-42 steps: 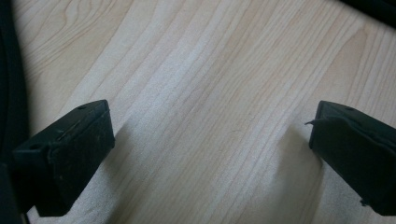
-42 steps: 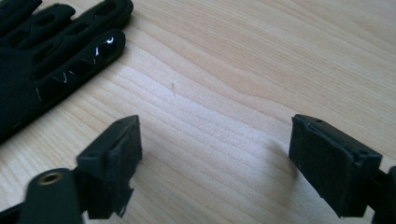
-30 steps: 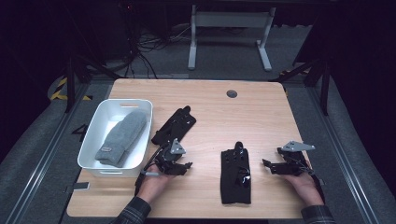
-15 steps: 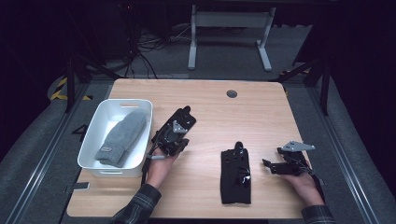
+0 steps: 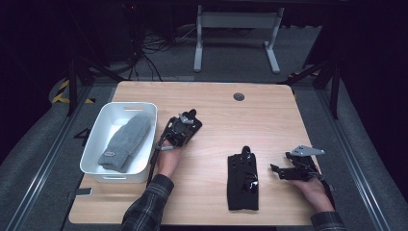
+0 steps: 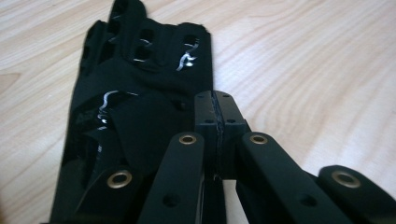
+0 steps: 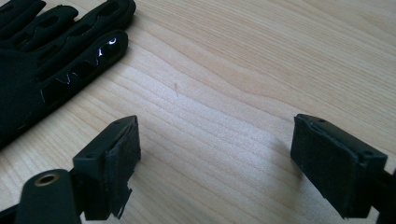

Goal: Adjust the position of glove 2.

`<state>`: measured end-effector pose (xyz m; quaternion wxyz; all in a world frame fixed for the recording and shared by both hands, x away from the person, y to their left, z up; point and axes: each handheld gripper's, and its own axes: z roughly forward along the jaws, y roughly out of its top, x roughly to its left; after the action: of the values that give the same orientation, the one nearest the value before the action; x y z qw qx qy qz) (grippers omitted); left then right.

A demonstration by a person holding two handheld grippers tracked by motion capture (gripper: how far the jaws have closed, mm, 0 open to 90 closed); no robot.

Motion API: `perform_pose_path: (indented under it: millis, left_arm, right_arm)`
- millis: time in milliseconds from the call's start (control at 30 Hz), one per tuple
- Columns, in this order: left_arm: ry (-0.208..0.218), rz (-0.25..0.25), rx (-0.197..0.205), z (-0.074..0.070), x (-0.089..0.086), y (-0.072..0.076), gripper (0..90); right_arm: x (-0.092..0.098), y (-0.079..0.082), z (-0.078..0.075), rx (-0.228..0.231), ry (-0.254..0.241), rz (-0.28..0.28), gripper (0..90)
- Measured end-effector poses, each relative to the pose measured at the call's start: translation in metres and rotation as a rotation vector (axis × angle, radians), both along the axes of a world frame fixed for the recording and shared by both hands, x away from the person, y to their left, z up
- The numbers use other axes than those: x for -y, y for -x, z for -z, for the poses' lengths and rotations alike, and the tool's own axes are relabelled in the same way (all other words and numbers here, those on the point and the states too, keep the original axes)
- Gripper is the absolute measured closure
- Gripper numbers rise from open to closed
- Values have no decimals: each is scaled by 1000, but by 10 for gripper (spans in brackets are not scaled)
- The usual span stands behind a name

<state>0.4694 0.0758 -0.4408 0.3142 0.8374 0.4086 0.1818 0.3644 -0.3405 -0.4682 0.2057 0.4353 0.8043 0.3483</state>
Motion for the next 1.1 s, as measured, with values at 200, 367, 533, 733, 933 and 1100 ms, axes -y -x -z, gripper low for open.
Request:
perform_pose_path:
  millis: [200, 367, 533, 733, 933, 1100]
  left_arm:
    - [-20, -24, -35, 10, -3, -12, 897]
    - [30, -8, -69, 15, -2, -12, 899]
    - [58, 48, -90, 16, 4, -5, 899]
    - [71, 109, -101, 16, 19, 5, 899]
    - [91, 180, -112, 17, 39, 20, 899]
    - [111, 231, -121, 17, 55, 32, 899]
  right_arm:
    - [0, 0, 0, 0, 0, 0, 163]
    - [0, 0, 0, -1, -1, 1, 163]
    - [0, 0, 0, 0, 0, 1, 163]
    - [0, 0, 0, 0, 0, 1, 164]
    - [0, 0, 0, 0, 0, 2, 163]
    - [0, 0, 0, 0, 0, 1, 164]
